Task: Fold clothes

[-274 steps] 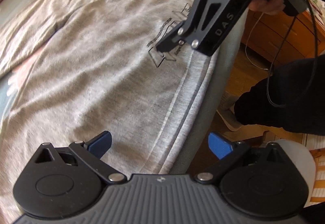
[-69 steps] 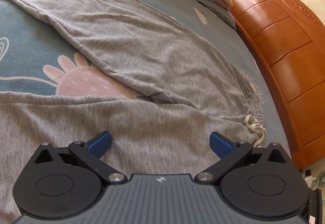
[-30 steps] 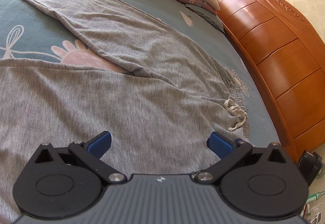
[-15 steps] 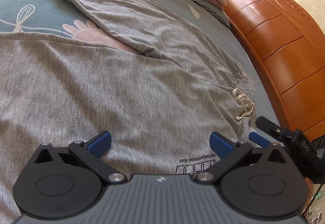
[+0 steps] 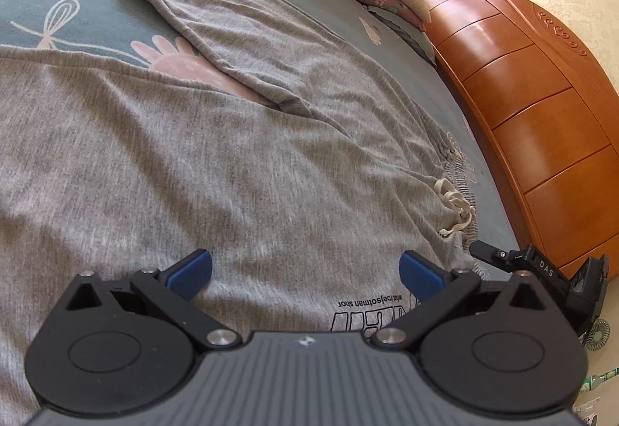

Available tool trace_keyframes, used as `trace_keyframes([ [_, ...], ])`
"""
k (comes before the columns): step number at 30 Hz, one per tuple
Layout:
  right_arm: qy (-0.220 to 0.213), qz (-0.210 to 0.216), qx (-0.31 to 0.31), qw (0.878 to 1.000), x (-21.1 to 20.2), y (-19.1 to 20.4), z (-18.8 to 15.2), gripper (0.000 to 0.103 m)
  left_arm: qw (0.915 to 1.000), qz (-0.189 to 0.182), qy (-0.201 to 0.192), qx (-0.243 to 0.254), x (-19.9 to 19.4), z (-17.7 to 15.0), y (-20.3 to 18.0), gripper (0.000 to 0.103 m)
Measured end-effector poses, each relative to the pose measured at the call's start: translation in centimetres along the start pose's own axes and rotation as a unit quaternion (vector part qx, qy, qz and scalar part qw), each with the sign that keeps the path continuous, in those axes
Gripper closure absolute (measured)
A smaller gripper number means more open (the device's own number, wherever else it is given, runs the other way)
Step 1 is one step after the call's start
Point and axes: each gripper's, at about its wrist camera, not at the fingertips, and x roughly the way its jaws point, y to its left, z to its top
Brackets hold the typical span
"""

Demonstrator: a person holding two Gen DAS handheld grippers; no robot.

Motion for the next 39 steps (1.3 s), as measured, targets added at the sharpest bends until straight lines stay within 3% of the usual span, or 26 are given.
trace_keyframes([
  [2, -0.013, -0.007, -0.015, 1.000, -0.2, 1.0, -0.3, 0.000, 0.9999, -0.016, -0.004, -0.002, -0.8, -0.1, -0.5, 0.001],
  [7, -0.049, 0.028, -0.113, 0.992, -1.2, 4.8, -1.4, 0.000, 0.9983, -0.046, -0.004, 0.036, -1.6, -0.7, -3.0, 0.001],
  [10, 0.001, -0.036, -0.128, 0.991, 0.9, 5.1, -1.5, 0.000, 0.9976, -0.048, 0.006, 0.049, -0.9, -1.2, -3.8, 0.001],
  [12, 0.019, -0.075, -0.110, 0.991, 1.9, 3.8, -1.3, 0.000, 0.9976, -0.046, 0.019, 0.049, -0.3, -1.6, -3.7, 0.001],
  [16, 0.006, -0.055, -0.076, 0.996, 1.4, 2.4, -1.1, 0.000, 0.9980, -0.018, 0.046, 0.039, 0.6, -3.1, -2.4, 0.001],
  [19, 0.007, -0.062, -0.084, 0.994, 1.6, 2.7, -1.2, 0.000, 0.9974, -0.020, 0.047, 0.051, -0.4, -4.2, -2.3, 0.001],
  [21, 0.010, -0.059, -0.089, 0.994, 1.5, 2.9, -1.3, 0.000, 0.9959, -0.005, 0.056, 0.071, -0.7, -4.5, -3.2, 0.001],
  [25, -0.010, -0.044, -0.061, 0.997, 0.7, 2.2, -0.7, 0.000, 0.9855, -0.015, 0.032, 0.166, -1.4, -4.6, -7.0, 0.001],
  [29, -0.036, -0.032, -0.028, 0.998, -0.3, 1.3, 0.0, 0.000, 0.9767, -0.025, 0.021, 0.212, 0.9, -3.9, -10.3, 0.001],
  [34, -0.031, -0.012, 0.000, 0.999, -0.4, 0.2, 0.6, 0.000, 0.9753, -0.081, 0.061, 0.196, 3.5, -4.9, -11.0, 0.001],
  [38, -0.024, -0.015, -0.008, 1.000, -0.4, 0.4, 0.5, 0.000, 0.9791, -0.103, 0.125, 0.123, 4.8, -6.2, -8.4, 0.001],
  [39, -0.021, -0.017, -0.012, 1.000, -0.3, 0.6, 0.5, 0.000, 0.9798, -0.113, 0.122, 0.111, 4.5, -6.5, -7.8, 0.001],
])
